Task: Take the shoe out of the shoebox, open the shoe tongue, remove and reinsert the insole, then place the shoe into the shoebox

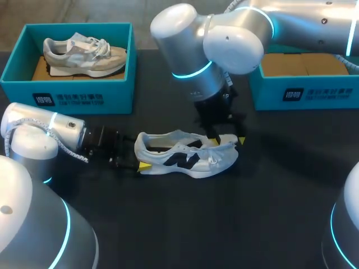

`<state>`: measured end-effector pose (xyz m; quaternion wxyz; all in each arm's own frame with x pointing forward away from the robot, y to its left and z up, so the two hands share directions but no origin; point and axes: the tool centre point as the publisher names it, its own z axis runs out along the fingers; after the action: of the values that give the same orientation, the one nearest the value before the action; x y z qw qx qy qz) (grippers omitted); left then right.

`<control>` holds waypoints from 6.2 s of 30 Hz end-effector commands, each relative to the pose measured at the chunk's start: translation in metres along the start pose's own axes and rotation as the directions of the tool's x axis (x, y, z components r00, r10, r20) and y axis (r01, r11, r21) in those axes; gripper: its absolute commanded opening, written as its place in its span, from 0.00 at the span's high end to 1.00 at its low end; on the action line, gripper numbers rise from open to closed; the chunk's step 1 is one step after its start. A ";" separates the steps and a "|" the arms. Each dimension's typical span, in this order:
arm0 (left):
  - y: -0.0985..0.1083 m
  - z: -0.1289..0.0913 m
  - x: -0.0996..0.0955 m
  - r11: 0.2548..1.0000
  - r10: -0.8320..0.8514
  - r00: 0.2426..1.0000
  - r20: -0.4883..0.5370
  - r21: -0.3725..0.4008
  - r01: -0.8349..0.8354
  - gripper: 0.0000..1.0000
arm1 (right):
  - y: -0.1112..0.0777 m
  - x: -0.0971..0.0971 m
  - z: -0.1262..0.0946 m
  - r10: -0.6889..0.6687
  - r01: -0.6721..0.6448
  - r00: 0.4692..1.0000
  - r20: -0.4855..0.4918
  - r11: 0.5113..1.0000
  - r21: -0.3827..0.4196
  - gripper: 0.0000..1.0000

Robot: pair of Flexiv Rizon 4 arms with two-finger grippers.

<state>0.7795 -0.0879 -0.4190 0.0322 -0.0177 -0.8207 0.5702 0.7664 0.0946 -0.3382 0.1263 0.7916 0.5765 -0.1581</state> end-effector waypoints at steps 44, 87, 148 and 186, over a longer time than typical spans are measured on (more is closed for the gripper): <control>0.004 0.000 0.000 1.000 0.000 1.000 0.000 0.000 0.000 1.00 | -0.009 0.048 -0.135 -0.793 0.687 0.608 0.046 0.496 -0.530 0.84; 0.004 0.000 0.000 1.000 0.000 1.000 0.000 0.000 0.000 1.00 | -0.078 0.111 -0.104 -0.978 0.863 0.088 0.191 -0.021 -0.505 1.00; 0.004 0.000 0.000 1.000 0.000 1.000 0.000 0.000 0.000 1.00 | -0.027 0.139 -0.041 -0.957 0.913 -0.178 0.228 -0.247 -0.324 1.00; 0.004 0.000 0.000 1.000 0.000 1.000 0.000 0.000 0.000 1.00 | -0.020 0.151 -0.013 -0.969 0.913 -0.133 0.208 -0.201 -0.355 0.56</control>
<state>0.7795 -0.0879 -0.4190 0.0322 -0.0177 -0.8207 0.5702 0.7922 0.2399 -0.3858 0.0758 0.0533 0.9953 -0.0286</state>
